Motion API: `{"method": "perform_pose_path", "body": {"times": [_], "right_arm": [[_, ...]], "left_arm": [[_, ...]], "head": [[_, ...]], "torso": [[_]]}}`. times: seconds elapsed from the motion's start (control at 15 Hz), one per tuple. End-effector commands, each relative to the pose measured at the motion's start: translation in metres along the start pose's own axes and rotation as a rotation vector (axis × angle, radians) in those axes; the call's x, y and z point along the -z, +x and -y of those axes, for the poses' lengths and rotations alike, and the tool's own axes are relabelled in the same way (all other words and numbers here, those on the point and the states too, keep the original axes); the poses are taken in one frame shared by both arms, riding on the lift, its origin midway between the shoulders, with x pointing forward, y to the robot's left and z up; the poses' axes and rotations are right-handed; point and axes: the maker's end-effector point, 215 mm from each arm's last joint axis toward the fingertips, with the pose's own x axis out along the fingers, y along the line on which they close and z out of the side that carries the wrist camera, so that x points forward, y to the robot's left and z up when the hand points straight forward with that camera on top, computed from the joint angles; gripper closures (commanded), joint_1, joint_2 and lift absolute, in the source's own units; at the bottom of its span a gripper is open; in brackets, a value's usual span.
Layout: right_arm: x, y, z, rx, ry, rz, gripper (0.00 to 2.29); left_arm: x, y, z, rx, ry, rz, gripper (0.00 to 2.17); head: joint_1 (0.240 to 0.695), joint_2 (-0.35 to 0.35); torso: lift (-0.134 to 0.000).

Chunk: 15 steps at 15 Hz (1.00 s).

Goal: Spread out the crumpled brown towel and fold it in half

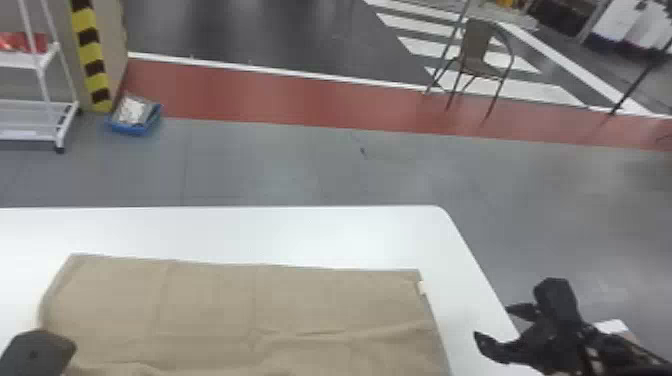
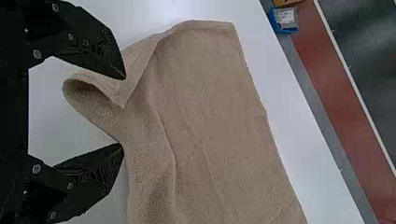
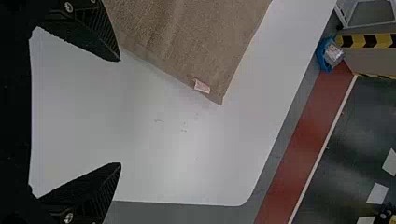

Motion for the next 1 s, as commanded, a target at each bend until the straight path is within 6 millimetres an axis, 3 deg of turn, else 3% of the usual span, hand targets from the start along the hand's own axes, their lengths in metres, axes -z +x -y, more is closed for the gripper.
{"method": "perform_pose_path", "body": {"times": [0.0, 0.33, 0.6, 0.8, 0.93], "right_arm": [[-0.004, 0.0, 0.0, 0.0, -0.005, 0.005, 0.09], [-0.017, 0.008, -0.005, -0.005, 0.003, 0.02, 0.09], [-0.025, 0.012, -0.009, -0.006, 0.009, 0.033, 0.09], [-0.026, 0.011, -0.006, 0.0, 0.01, 0.036, 0.09], [-0.024, 0.009, -0.002, 0.007, 0.011, 0.038, 0.09]], "left_arm": [[0.004, -0.001, -0.009, -0.014, -0.005, -0.022, 0.0], [0.013, -0.001, -0.034, -0.069, -0.01, -0.06, 0.02], [0.013, 0.002, -0.018, -0.035, -0.017, -0.067, 0.14], [0.028, 0.014, -0.007, -0.002, 0.009, -0.12, 0.16], [0.037, 0.018, -0.011, -0.003, 0.008, -0.142, 0.21]], "head": [[0.695, -0.35], [0.695, -0.35], [0.695, -0.35], [0.695, -0.35], [0.695, -0.35]], "torso": [[0.0], [0.0], [0.0], [0.0], [0.0]]}}
